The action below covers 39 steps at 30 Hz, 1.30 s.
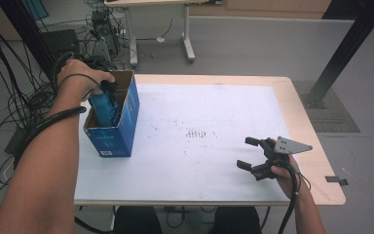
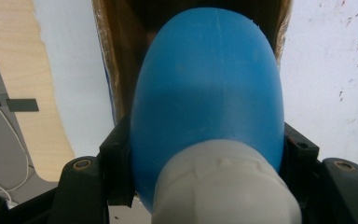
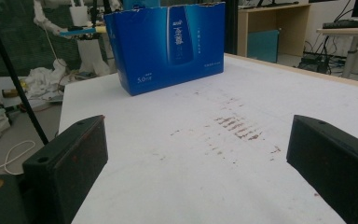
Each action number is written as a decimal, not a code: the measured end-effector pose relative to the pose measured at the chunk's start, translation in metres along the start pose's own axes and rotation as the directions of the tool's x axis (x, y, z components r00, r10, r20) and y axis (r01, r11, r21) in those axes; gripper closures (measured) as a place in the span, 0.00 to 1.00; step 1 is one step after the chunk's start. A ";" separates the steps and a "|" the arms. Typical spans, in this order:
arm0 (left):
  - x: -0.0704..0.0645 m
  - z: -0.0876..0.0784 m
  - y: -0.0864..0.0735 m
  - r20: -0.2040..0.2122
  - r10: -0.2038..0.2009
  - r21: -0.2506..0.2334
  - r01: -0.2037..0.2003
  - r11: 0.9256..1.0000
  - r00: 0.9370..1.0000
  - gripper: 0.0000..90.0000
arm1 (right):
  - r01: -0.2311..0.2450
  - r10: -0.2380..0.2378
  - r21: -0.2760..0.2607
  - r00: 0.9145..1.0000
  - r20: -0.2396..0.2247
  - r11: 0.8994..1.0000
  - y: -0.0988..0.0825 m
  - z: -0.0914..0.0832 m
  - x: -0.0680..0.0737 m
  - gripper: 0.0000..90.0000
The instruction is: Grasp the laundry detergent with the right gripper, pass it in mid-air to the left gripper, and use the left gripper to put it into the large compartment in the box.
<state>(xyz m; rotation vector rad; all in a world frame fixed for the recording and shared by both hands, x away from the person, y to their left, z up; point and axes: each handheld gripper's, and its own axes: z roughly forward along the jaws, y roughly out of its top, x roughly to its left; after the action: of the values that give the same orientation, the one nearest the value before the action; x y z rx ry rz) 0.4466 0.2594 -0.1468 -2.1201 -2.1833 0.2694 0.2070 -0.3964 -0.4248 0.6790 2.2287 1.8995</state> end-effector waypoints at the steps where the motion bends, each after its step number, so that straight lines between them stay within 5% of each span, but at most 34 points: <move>1: 0.001 0.001 0.000 0.000 0.001 0.001 -0.001 1.000 1.000 0.42 | 0.000 0.000 0.001 1.000 0.000 1.000 0.000 0.000 0.000 0.05; 39: 0.004 0.042 0.011 0.006 0.011 0.060 -0.011 0.998 1.000 0.42 | -0.003 0.003 0.006 1.000 0.001 1.000 -0.002 0.001 0.002 0.05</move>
<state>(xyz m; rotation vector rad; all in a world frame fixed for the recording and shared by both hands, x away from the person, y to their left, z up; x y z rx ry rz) 0.4498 0.2611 -0.1903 -2.1031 -2.1390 0.3371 0.2050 -0.3944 -0.4263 0.6835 2.2347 1.8948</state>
